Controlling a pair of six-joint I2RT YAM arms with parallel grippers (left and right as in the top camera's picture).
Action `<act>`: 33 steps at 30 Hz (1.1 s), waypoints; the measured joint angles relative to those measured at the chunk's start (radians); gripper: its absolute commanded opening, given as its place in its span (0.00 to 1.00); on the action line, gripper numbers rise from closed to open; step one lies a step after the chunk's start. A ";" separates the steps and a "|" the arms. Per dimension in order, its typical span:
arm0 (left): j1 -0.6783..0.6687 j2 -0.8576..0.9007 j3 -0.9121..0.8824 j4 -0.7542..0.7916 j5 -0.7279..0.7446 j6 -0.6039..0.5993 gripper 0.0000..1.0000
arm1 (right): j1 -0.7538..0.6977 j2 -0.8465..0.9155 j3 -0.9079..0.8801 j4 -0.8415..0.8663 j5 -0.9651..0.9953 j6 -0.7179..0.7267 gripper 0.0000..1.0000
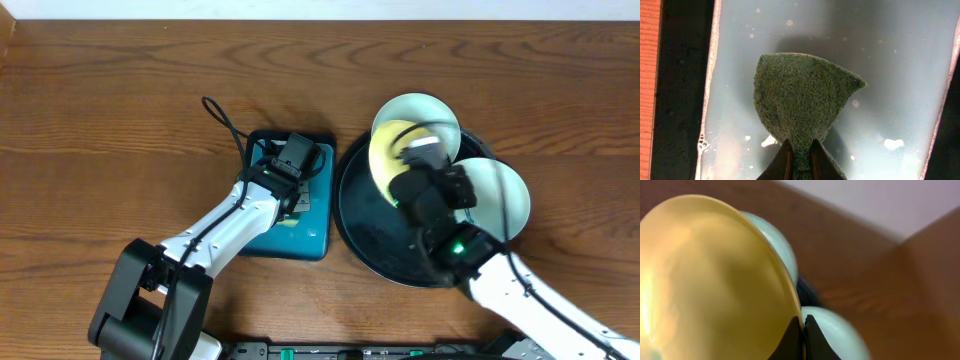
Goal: Clean dirty plates on tray and stack at the side
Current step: 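Carry the yellow plate right and set it beside the round tray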
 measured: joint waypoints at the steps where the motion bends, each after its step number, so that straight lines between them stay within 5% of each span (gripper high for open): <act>1: 0.000 0.000 0.000 0.000 0.000 0.000 0.08 | -0.030 0.000 0.000 -0.010 -0.051 0.053 0.01; 11: 0.000 0.000 0.000 0.000 0.000 0.000 0.08 | -0.420 0.000 0.000 -0.049 -0.532 0.446 0.01; 20: 0.000 0.000 -0.021 0.002 0.000 0.001 0.08 | -0.920 0.000 0.000 -0.087 -0.819 0.700 0.01; 26: 0.000 0.000 -0.021 0.007 0.000 0.003 0.08 | -1.216 0.000 0.000 -0.129 -0.854 0.753 0.01; 33: 0.000 0.000 -0.021 0.020 0.000 0.003 0.08 | -1.340 0.005 0.000 -0.207 -0.732 0.759 0.01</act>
